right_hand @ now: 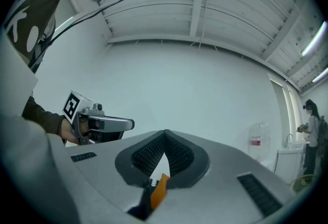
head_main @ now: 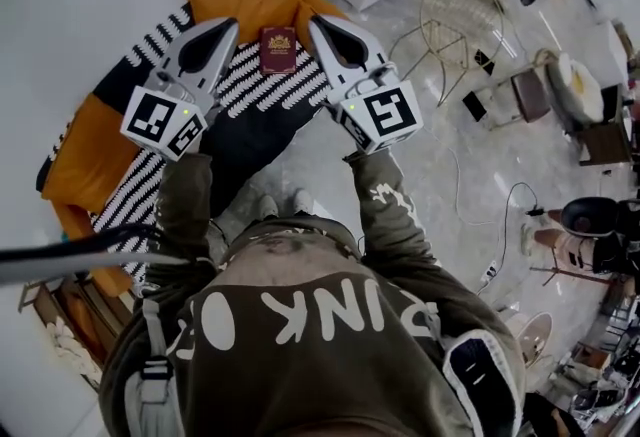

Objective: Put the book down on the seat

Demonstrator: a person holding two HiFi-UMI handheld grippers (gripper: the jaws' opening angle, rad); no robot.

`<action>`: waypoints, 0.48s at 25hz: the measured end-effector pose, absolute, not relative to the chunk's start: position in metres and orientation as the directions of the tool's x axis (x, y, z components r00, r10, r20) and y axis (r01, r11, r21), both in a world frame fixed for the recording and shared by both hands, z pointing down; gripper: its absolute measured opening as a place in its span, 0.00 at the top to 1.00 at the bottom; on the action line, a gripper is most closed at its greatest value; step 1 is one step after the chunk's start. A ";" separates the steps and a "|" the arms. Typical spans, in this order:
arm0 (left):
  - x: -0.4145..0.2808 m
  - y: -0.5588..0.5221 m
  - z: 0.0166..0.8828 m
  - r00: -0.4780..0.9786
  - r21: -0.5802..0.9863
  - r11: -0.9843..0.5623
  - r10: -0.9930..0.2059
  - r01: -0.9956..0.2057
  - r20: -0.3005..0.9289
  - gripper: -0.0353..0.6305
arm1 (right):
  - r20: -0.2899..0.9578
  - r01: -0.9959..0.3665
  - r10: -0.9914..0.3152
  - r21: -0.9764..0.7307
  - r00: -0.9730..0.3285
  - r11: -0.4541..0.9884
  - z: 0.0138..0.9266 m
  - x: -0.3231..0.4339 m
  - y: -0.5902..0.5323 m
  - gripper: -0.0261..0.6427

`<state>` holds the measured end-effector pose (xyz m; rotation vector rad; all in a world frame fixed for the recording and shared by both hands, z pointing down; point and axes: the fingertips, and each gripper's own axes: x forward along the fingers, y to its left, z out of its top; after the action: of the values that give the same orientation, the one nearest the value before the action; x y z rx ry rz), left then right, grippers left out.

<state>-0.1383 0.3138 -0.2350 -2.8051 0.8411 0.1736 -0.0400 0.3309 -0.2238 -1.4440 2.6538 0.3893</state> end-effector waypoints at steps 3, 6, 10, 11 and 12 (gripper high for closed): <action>-0.146 0.316 -0.235 0.830 -0.163 -0.815 -0.530 -0.555 -0.175 0.94 | -0.181 -0.834 -0.817 0.189 -0.548 0.518 -0.221 -0.044 0.333 0.95; -0.154 0.315 -0.235 0.828 -0.163 -0.814 -0.532 -0.558 -0.178 0.94 | -0.182 -0.837 -0.820 0.198 -0.542 0.509 -0.223 -0.048 0.334 0.95; -0.158 0.314 -0.235 0.828 -0.165 -0.814 -0.531 -0.558 -0.179 0.94 | -0.204 -0.843 -0.821 0.209 -0.533 0.496 -0.227 -0.051 0.332 0.95; -0.159 0.313 -0.235 0.827 -0.165 -0.813 -0.533 -0.559 -0.180 0.94 | -0.210 -0.844 -0.820 0.209 -0.532 0.494 -0.228 -0.052 0.332 0.95; -0.161 0.312 -0.236 0.826 -0.164 -0.812 -0.534 -0.561 -0.181 0.94 | -0.214 -0.844 -0.819 0.209 -0.533 0.494 -0.228 -0.053 0.331 0.95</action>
<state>-0.1610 0.3124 -0.2359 -2.7979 0.8488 0.1868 -0.0535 0.3315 -0.2284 -1.4729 2.6406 0.4439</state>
